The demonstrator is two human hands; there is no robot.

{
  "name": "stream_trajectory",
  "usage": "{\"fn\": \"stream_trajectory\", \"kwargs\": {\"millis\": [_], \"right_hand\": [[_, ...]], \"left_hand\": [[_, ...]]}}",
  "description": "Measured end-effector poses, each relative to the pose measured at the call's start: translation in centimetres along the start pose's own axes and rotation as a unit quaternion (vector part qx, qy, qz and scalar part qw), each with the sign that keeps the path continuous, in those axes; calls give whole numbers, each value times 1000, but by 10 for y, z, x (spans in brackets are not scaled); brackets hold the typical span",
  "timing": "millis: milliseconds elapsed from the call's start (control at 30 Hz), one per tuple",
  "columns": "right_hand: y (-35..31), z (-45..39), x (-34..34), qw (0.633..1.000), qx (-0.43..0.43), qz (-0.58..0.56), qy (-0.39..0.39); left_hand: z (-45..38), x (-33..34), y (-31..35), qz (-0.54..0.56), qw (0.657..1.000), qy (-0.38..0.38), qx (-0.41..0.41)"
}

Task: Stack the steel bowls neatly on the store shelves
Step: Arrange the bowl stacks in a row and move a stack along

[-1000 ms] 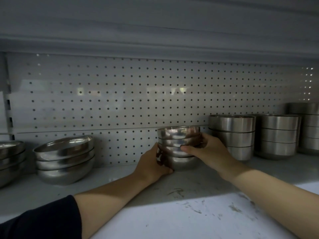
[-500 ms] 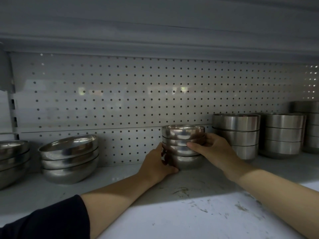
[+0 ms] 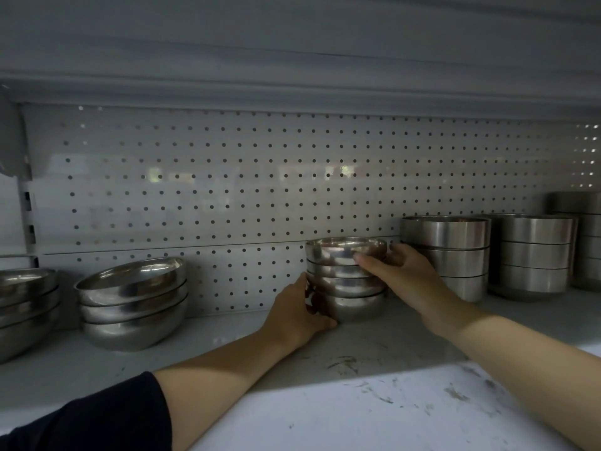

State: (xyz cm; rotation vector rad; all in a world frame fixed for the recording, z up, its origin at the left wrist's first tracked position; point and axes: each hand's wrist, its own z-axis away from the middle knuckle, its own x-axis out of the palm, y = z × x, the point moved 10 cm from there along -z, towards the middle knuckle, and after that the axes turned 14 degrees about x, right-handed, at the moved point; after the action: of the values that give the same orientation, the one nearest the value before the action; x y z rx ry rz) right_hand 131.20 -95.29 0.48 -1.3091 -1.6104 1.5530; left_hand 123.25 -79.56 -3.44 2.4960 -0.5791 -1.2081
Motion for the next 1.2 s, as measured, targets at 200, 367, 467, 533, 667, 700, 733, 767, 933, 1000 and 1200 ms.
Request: {"fn": "stream_trajectory", "kwargs": {"millis": [200, 367, 467, 533, 667, 700, 733, 767, 933, 1000, 1200], "right_hand": [[-14, 0, -3, 999, -26, 27, 22], [-16, 2, -3, 998, -32, 45, 21], [-22, 4, -5, 995, -55, 79, 29], [-34, 10, -11, 986, -95, 119, 62], [-65, 39, -4, 949, -181, 232, 114], [-72, 48, 8, 940, -195, 261, 105], [-79, 58, 23, 933, -203, 286, 86], [-84, 68, 42, 926, -204, 312, 61], [-111, 126, 168, 881, -192, 430, -48], [-132, 159, 224, 878, -205, 429, -61], [-204, 287, 417, 860, -301, 391, -129]], "left_hand": [[1, 0, -2, 1, 1000, 2, -5], [2, -2, 3, 6, 1000, -3, -12], [4, -5, 6, 4, 1000, -15, -23], [8, -13, 9, 1, 999, -28, -34], [34, -57, 8, -38, 996, -45, -74], [44, -73, 9, -64, 994, -52, -77], [54, -89, 10, -90, 991, -62, -74], [65, -104, 10, -110, 988, -73, -76], [138, -190, 7, -221, 963, -114, -105], [181, -231, 6, -256, 953, -122, -105], [350, -398, -37, -340, 922, -87, -165]]}}
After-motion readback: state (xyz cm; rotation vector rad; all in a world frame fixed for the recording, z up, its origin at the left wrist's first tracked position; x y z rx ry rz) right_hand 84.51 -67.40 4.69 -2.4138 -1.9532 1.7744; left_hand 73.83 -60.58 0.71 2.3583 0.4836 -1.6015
